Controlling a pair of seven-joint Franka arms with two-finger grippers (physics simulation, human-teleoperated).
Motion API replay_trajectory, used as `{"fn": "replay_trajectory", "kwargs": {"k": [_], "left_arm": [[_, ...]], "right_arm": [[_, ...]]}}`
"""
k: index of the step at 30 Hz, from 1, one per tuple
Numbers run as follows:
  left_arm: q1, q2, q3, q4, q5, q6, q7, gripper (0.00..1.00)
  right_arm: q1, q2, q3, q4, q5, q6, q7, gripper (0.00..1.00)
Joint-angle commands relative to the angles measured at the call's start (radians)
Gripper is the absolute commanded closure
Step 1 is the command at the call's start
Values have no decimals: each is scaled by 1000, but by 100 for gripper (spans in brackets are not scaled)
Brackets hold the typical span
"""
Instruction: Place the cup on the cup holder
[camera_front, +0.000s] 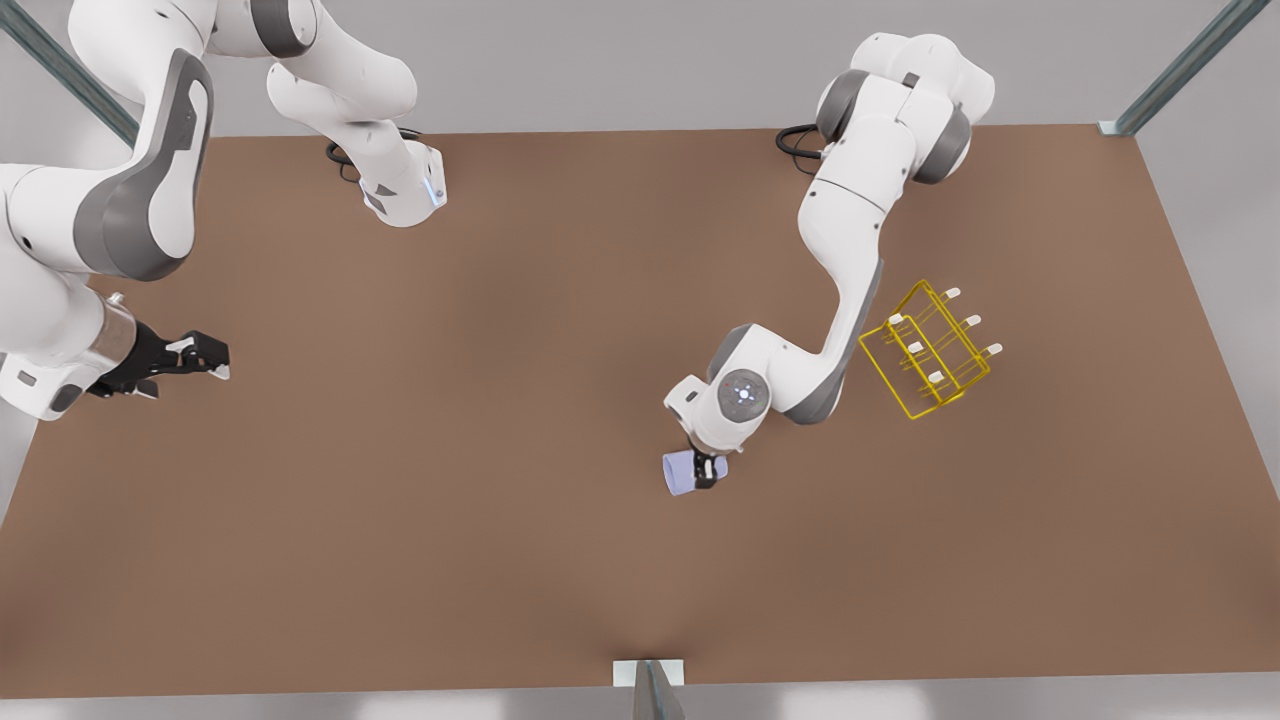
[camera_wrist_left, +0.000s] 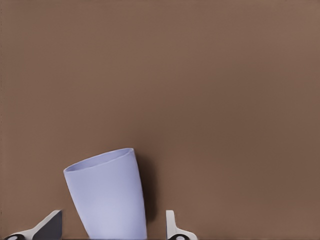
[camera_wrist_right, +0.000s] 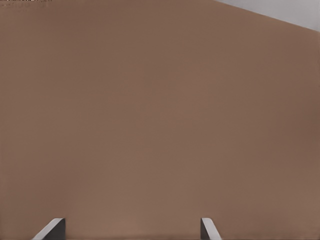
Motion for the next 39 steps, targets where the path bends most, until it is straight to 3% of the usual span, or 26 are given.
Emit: {"fn": "replay_trajectory", "kwargs": {"k": [1, 27, 39], "left_arm": [[2, -4, 7, 1, 0, 11, -59, 0], [6, 143, -7, 108, -3, 145, -472, 0], [17, 169, -2, 138, 0, 178, -473, 0]], "right_arm": [[-3, -1, -1, 5, 1, -1, 123, 0], [10, 17, -4, 13, 8, 24, 125, 0], [7, 17, -4, 14, 7, 43, 125, 0]]}}
